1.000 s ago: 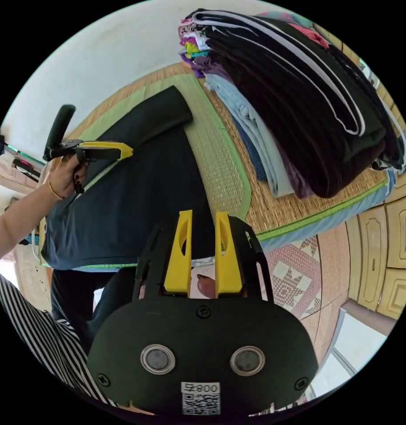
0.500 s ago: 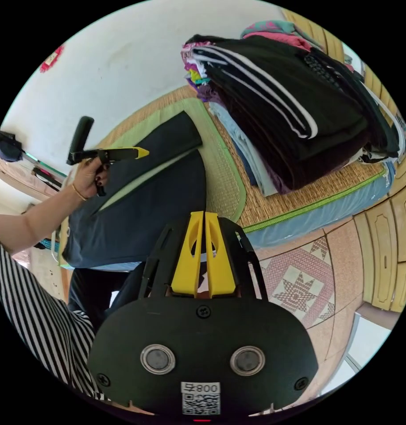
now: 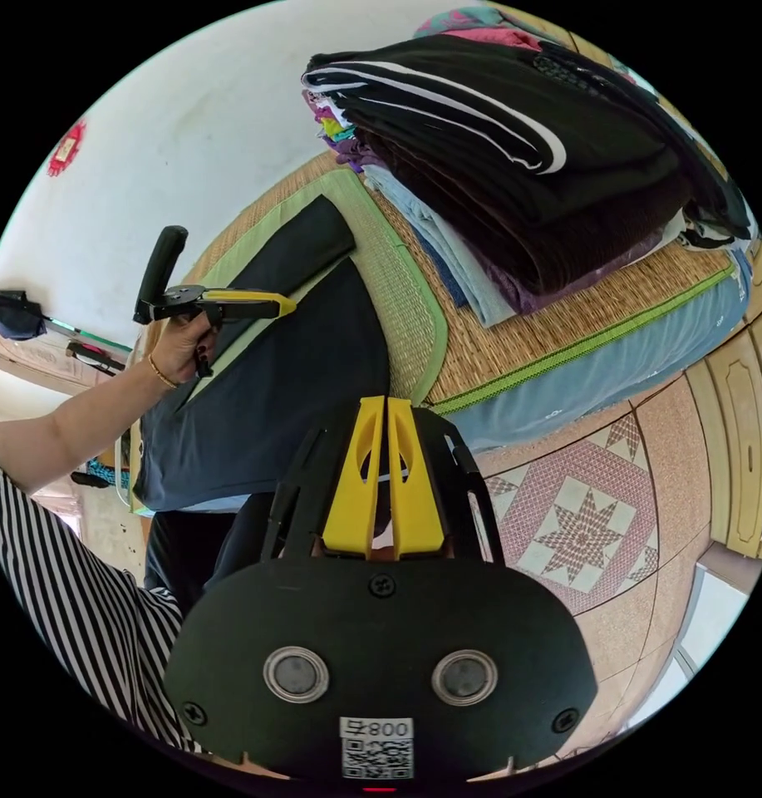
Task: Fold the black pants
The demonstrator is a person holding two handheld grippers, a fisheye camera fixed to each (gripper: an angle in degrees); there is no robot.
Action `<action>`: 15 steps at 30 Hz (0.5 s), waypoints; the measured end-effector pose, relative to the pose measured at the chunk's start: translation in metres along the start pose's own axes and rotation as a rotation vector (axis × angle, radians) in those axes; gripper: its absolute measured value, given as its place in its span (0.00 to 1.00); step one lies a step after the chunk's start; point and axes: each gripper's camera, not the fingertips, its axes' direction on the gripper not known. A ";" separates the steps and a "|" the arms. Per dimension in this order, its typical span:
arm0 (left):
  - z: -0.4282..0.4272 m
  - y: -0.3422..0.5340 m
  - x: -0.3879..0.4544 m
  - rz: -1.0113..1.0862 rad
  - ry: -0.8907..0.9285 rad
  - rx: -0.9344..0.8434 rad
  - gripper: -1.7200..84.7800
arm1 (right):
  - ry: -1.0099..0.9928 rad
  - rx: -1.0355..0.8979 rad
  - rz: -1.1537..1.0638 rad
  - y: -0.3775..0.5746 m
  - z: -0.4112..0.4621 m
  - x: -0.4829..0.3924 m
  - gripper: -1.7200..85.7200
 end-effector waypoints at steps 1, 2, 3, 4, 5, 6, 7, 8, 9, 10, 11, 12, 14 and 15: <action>-0.004 0.005 0.000 -0.016 0.021 0.027 0.02 | -0.002 0.006 -0.003 0.004 -0.004 -0.001 0.02; -0.011 0.011 -0.001 -0.033 0.049 0.061 0.02 | -0.002 0.018 -0.008 0.007 -0.009 -0.002 0.02; -0.014 0.014 -0.001 -0.039 0.061 0.077 0.02 | -0.002 0.028 -0.011 0.009 -0.013 -0.003 0.02; -0.021 0.020 -0.001 -0.049 0.071 0.107 0.02 | -0.007 0.050 -0.013 0.013 -0.020 -0.005 0.02; -0.027 0.027 -0.001 -0.054 0.073 0.136 0.02 | -0.017 0.076 -0.012 0.017 -0.028 -0.006 0.02; -0.030 0.029 -0.001 -0.054 0.077 0.150 0.02 | -0.019 0.088 -0.011 0.019 -0.031 -0.006 0.02; -0.032 0.035 -0.001 -0.052 0.084 0.159 0.02 | -0.018 0.100 -0.007 0.022 -0.036 -0.006 0.02; -0.029 0.039 -0.002 -0.058 0.079 0.137 0.02 | -0.011 0.090 -0.004 0.024 -0.035 -0.006 0.02; -0.026 0.041 -0.002 -0.058 0.077 0.121 0.02 | -0.009 0.080 0.003 0.026 -0.034 -0.005 0.02; -0.018 0.047 -0.003 -0.058 0.066 0.076 0.02 | -0.016 0.060 0.022 0.029 -0.029 -0.004 0.02; -0.011 0.054 -0.003 -0.067 0.056 0.039 0.03 | -0.015 0.043 0.034 0.033 -0.023 -0.002 0.02; -0.007 0.058 -0.004 -0.075 0.059 0.025 0.03 | -0.008 0.035 0.043 0.035 -0.020 -0.002 0.02; -0.010 0.079 -0.005 -0.111 0.090 0.049 0.04 | -0.004 0.012 0.077 0.043 -0.012 0.000 0.02; -0.012 0.085 -0.005 -0.118 0.092 0.058 0.04 | -0.010 0.019 0.080 0.045 -0.013 0.000 0.02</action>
